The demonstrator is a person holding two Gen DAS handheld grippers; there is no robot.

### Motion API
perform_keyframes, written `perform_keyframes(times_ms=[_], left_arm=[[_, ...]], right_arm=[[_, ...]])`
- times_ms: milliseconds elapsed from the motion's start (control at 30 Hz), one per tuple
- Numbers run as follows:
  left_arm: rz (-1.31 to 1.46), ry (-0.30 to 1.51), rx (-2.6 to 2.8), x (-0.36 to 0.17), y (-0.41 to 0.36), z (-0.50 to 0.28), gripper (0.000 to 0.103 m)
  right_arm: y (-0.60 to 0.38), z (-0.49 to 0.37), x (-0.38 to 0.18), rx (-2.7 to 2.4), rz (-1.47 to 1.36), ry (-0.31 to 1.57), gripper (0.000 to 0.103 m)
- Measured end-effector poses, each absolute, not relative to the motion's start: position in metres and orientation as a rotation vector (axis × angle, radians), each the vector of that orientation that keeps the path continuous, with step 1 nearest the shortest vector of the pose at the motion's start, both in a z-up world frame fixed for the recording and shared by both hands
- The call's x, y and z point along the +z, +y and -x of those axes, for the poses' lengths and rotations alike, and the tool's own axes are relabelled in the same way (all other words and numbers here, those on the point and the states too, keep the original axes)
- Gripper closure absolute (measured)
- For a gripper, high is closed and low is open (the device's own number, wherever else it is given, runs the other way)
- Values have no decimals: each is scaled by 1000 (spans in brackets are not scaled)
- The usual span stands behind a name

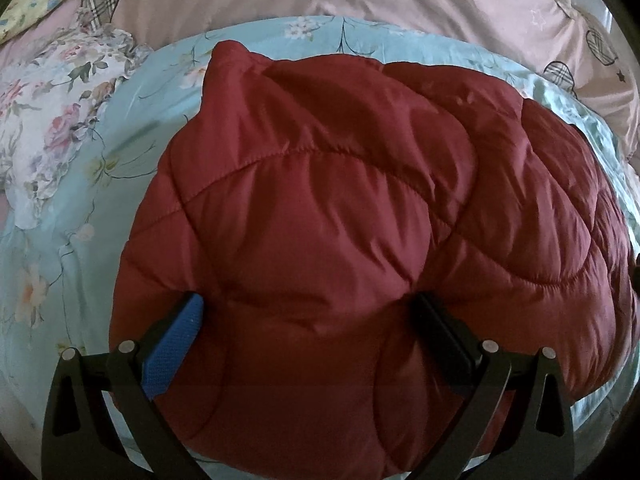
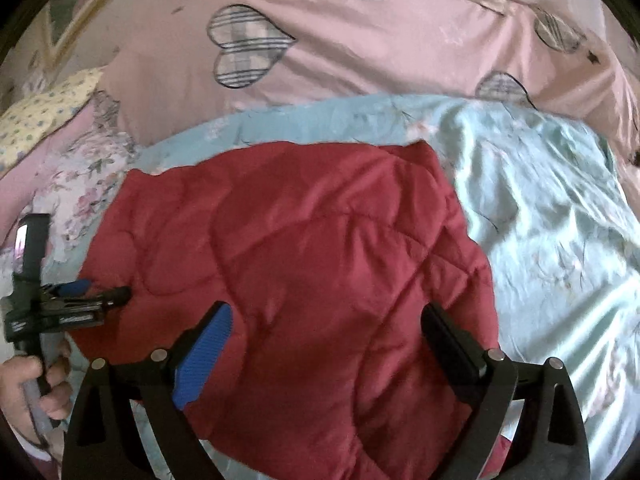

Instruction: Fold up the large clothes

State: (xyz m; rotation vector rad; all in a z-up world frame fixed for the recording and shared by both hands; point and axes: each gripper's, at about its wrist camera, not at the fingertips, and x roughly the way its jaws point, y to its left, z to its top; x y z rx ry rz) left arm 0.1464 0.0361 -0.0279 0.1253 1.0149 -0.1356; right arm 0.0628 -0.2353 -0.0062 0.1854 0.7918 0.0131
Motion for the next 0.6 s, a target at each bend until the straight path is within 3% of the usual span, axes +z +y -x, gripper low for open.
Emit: perform_keyframes(times_ms=[233, 600], left_arm=[[-127, 985, -142, -29, 36, -142, 0], [-114, 943, -180, -14, 45, -129, 0]], right_arm=[[-226, -82, -43, -9, -129, 864, 4], [-228, -82, -49, -33, -138, 854, 3]])
